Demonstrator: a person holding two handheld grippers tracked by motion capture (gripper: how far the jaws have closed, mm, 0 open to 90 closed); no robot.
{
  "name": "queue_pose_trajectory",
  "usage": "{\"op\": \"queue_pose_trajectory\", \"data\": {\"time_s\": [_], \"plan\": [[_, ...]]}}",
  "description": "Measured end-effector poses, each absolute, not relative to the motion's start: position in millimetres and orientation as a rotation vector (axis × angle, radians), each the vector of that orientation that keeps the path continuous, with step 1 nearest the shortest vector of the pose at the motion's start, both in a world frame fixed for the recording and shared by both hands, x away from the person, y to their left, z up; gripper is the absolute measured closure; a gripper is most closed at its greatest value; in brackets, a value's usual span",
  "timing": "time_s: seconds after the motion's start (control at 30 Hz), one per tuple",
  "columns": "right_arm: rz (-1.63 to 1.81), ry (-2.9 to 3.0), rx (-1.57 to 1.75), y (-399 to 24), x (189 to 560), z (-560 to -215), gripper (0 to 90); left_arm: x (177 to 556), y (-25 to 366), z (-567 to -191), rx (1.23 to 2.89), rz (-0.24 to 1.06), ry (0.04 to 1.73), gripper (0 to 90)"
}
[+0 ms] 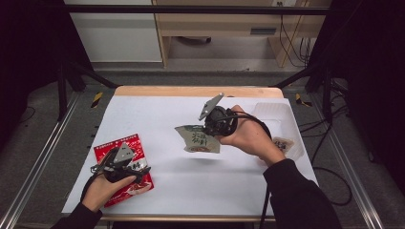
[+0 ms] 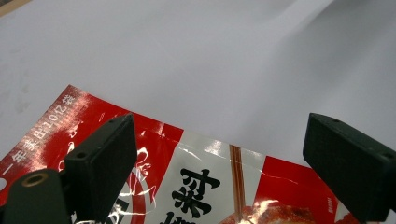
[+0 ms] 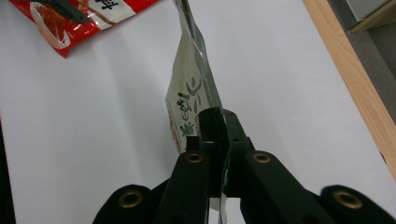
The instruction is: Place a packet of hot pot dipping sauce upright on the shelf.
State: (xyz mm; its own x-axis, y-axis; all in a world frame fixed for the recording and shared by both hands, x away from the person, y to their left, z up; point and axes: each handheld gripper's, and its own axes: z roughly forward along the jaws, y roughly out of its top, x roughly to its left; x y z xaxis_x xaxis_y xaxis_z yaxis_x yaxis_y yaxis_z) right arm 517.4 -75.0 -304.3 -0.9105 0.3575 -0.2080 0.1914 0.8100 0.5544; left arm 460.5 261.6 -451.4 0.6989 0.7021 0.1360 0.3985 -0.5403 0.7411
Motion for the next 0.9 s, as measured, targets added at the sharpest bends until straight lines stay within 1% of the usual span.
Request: {"op": "queue_pose_trajectory", "data": {"time_s": [0.17,0.43,0.9], "plan": [[0.776,2.690,0.437,-81.8,520.5,-300.3,90.0,459.8,262.4,-450.3,2.190,0.564,0.832,10.0],[0.780,2.674,0.452,-93.4,526.8,-284.1,90.0,459.4,263.7,-448.9,2.192,0.585,0.830,9.9],[0.807,2.577,0.537,-138.0,542.3,-242.8,90.0,458.6,260.7,-451.7,2.196,0.574,0.811,7.0]]}}
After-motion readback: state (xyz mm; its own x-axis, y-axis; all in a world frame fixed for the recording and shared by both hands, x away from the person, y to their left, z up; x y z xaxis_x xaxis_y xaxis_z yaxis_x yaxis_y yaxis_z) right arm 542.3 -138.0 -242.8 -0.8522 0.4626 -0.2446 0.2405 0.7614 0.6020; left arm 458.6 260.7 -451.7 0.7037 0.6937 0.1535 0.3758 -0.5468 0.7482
